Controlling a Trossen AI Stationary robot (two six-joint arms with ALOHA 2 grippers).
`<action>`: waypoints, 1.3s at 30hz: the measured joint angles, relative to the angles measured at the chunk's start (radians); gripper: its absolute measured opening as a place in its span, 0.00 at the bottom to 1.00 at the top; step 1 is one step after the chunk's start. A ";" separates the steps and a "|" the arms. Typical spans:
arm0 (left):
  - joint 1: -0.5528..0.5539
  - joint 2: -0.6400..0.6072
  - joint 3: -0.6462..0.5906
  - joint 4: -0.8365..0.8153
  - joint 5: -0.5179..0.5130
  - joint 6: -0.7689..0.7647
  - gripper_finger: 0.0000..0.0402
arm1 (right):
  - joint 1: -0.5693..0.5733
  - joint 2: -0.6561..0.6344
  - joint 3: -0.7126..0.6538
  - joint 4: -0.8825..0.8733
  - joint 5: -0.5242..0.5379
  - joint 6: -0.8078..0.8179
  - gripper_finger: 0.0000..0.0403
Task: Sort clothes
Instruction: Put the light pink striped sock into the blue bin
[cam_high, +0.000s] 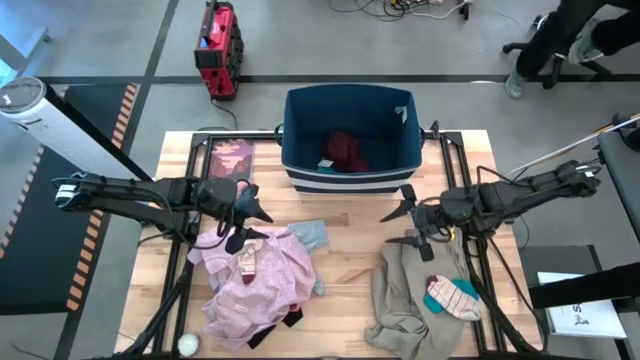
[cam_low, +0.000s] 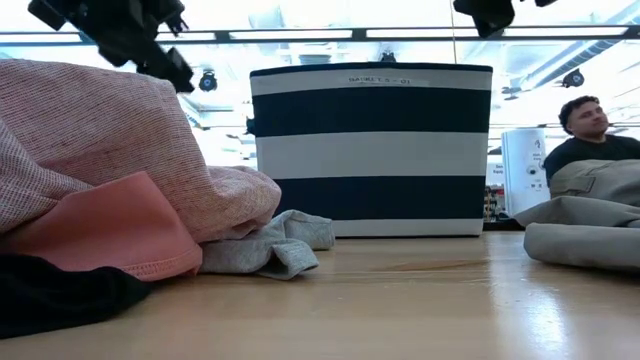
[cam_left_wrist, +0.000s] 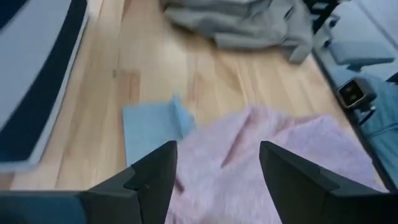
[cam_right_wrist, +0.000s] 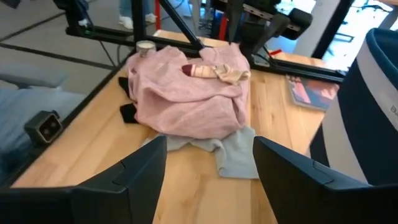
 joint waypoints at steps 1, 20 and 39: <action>0.000 0.000 0.000 -0.024 -0.003 -0.018 0.55 | 0.014 0.000 -0.003 0.000 0.020 0.004 0.57; 0.000 0.115 0.000 -0.302 -0.029 -0.282 0.55 | 0.090 0.001 -0.011 0.004 0.088 0.043 0.55; 0.001 0.291 0.000 -0.335 -0.028 -0.224 0.14 | 0.090 0.021 -0.021 -0.060 0.145 0.093 0.43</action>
